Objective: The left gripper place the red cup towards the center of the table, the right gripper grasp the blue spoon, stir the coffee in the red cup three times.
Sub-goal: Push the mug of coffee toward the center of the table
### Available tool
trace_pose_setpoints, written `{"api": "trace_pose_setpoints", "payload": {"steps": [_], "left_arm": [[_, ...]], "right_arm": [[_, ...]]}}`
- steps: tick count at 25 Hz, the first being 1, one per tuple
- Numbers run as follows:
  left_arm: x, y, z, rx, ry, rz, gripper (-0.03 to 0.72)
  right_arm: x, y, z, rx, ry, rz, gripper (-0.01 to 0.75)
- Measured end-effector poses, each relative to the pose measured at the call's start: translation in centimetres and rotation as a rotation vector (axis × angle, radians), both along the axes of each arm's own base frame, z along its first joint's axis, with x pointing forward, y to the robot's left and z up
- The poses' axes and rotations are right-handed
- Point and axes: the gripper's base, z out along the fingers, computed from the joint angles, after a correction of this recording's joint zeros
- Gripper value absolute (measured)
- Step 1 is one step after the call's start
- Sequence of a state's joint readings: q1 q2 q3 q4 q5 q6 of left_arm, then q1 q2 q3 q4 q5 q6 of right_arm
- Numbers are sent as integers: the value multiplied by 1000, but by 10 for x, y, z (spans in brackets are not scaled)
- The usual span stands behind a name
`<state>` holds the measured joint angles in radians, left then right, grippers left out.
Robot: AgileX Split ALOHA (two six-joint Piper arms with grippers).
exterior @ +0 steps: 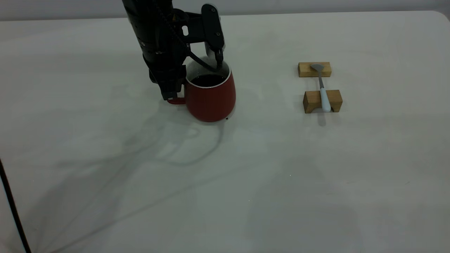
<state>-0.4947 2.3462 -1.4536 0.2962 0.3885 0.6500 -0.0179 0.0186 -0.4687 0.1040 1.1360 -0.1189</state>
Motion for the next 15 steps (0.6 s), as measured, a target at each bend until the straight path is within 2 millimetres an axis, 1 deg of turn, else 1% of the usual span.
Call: {"api": "trace_pose_setpoints", "payload": {"steps": [4,6,8,9,10,11,12,14,15], "left_arm": [[0,-2,0,-4,-5,-3,372],[0,-2,0,-4,-5,-3,437],[-1,-1,1,5,6,2,537],[-2,0,4,9,10,10,593],[-2,1,9,15,16,22,632],[-2,2,16,20,19,40,661],[-2,2,29,22,16,65,674],[-2,4,60,11,-4,141,675],[-3,6,82,2,-18,184,669]], "right_arm": [[0,0,0,1,0,0,241],[0,0,0,1,0,0,241],[0,0,0,1,0,0,241],[0,0,0,1,0,0,241],[0,0,0,1,0,0,241],[0,0,0,1,0,0,241],[0,0,0,1,0,0,241],[0,0,0,1,0,0,241],[0,0,0,1,0,0,241]]}}
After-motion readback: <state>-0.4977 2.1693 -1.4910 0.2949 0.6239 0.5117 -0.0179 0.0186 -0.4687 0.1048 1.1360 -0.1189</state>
